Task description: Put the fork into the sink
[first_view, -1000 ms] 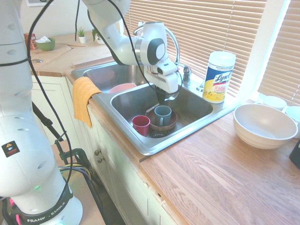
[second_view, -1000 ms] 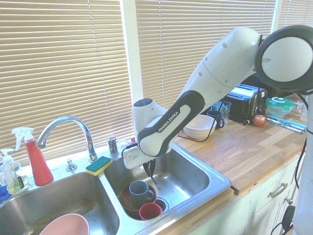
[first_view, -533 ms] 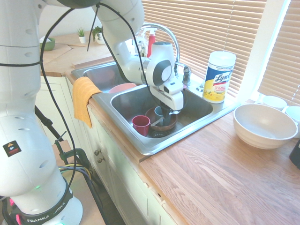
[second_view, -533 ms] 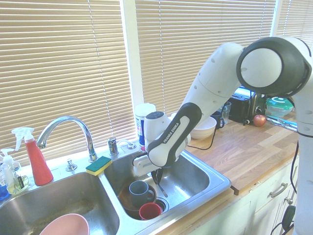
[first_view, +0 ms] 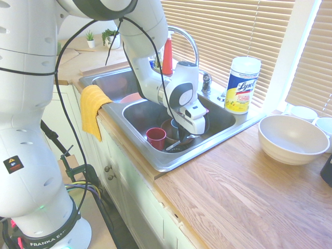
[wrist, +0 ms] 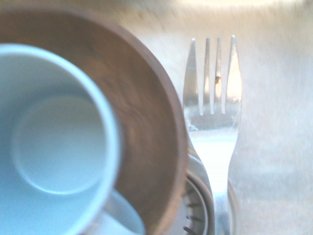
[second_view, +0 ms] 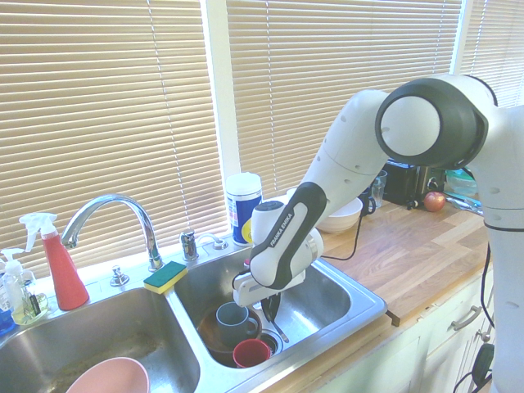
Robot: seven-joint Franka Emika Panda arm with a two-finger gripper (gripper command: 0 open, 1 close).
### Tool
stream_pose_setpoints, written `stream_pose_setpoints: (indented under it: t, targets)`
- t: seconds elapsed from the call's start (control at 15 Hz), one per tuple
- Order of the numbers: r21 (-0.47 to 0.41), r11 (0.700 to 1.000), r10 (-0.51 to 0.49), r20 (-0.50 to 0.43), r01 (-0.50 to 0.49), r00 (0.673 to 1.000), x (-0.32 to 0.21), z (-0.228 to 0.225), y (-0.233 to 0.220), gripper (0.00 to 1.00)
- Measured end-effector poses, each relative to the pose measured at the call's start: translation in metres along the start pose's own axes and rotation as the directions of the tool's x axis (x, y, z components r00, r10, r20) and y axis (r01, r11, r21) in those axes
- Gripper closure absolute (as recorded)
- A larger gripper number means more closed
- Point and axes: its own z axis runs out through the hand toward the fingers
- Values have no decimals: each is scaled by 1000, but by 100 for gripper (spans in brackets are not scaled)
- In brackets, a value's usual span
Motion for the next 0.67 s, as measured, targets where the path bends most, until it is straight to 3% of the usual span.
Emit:
stream_pose_setpoints:
  t: [0.67]
  targets:
    - [-6,1000,-4,-14,4,1000,0,1,-1,0]
